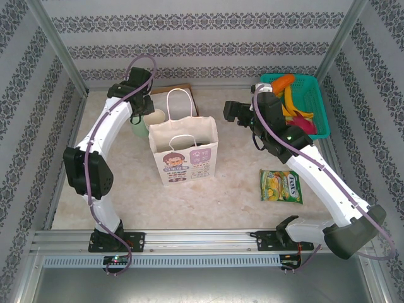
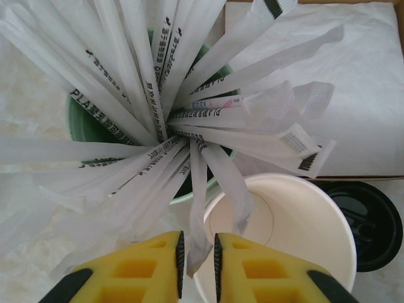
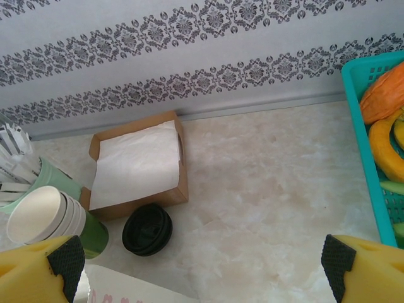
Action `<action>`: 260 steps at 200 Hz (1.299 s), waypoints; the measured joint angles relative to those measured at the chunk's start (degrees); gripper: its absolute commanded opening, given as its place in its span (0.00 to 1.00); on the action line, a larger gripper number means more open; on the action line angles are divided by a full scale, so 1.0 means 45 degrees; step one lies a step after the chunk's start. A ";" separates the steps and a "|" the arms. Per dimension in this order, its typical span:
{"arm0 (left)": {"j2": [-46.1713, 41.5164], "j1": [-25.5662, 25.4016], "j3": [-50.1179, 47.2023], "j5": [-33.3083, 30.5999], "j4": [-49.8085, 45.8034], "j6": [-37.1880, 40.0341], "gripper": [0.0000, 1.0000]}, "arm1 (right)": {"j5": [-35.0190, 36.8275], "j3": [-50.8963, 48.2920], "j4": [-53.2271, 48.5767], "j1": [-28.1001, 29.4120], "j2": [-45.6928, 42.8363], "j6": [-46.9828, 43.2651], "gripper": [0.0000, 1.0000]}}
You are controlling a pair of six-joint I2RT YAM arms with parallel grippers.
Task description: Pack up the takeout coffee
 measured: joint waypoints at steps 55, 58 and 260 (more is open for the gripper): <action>0.0121 0.0000 0.0126 -0.0044 -0.0068 0.0321 0.01 | 0.0000 0.0000 -0.0102 0.0000 0.0000 0.0000 0.98; 0.0121 0.0000 0.0151 -0.0044 -0.0073 0.0330 0.00 | 0.0000 0.0000 -0.0107 0.0000 0.0000 0.0005 0.98; -0.6776 0.0000 0.0228 0.1520 -0.2385 0.2341 0.00 | -0.0452 0.0340 -0.0155 0.0005 0.0597 0.0005 0.98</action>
